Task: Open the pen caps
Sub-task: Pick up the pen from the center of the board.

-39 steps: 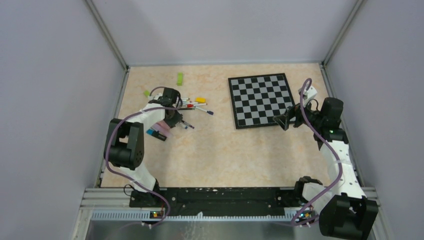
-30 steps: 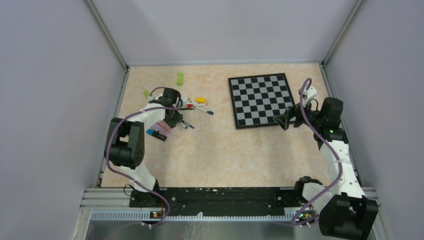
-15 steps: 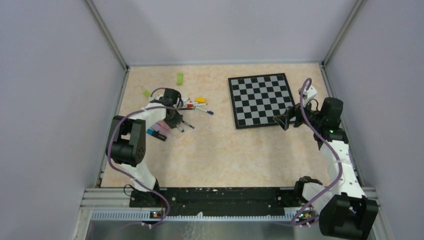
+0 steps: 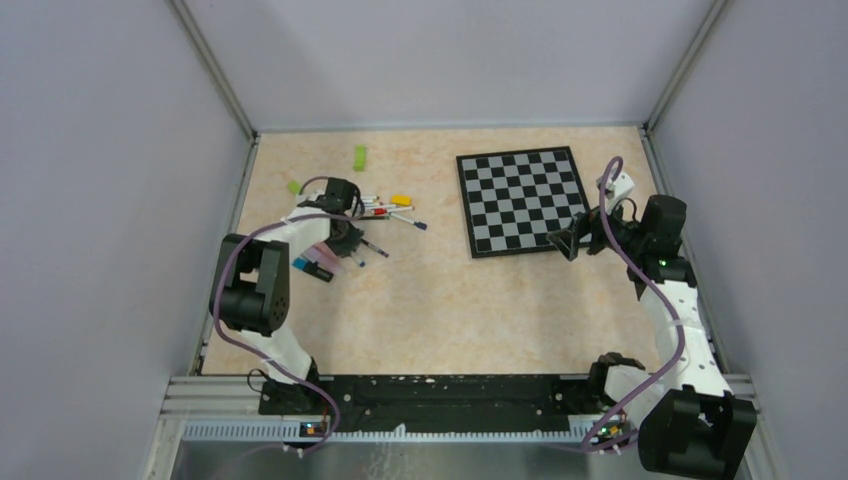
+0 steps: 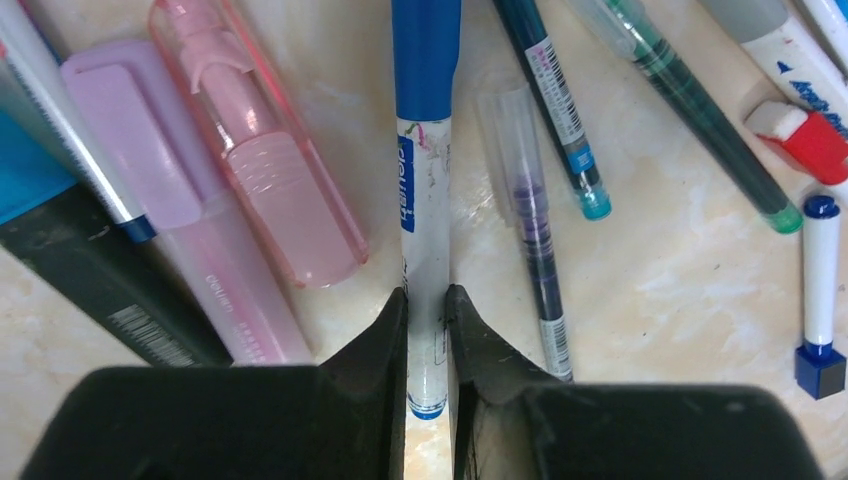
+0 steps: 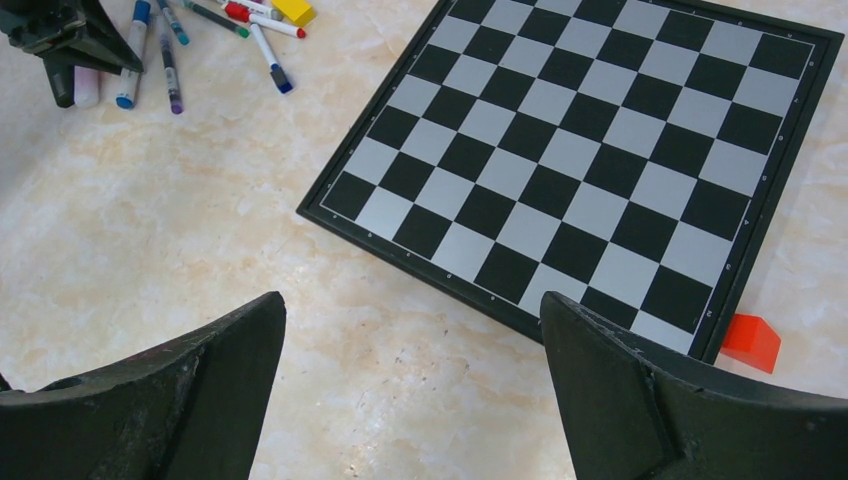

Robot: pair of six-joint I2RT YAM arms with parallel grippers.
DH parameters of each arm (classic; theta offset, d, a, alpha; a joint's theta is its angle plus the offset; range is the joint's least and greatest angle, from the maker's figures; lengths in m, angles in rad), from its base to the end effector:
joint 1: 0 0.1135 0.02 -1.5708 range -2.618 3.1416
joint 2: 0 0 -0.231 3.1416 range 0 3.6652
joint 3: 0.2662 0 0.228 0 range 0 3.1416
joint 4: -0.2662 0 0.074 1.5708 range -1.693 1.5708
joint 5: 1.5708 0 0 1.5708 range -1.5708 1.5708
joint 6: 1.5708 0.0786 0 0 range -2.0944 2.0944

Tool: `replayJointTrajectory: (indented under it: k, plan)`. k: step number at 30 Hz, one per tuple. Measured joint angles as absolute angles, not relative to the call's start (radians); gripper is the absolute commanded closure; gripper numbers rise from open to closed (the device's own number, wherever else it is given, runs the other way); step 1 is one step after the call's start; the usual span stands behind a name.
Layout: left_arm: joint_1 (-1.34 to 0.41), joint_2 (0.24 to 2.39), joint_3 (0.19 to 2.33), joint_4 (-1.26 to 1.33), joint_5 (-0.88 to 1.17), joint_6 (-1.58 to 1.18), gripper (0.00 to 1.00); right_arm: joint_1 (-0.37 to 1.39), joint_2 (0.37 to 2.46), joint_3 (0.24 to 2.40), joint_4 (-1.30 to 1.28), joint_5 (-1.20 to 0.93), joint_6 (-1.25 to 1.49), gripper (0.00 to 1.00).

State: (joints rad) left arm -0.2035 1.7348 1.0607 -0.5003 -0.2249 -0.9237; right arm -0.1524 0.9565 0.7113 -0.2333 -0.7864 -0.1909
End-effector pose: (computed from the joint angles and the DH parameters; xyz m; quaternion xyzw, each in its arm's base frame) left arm 0.3220 -0.0486 0.1120 -0.3640 0.9040 -0.0115 0.2242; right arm 0.2356 0.0201 0.2474 -0.2142 0.7853 0.2407 0.5286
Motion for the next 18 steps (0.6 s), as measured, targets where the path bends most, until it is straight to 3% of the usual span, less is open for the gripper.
replayJointTrajectory:
  k: [11, 18]
  plan:
    - [-0.204, 1.511, 1.000, -0.521, -0.199, -0.867, 0.98, -0.152, 0.957, 0.711, -0.240, -0.787, -0.192, 0.05]
    - [-0.202, 1.248, 0.809, -0.351, 0.049, -0.793, 1.00, -0.152, 0.957, 0.711, -0.255, -0.858, -0.211, 0.08]
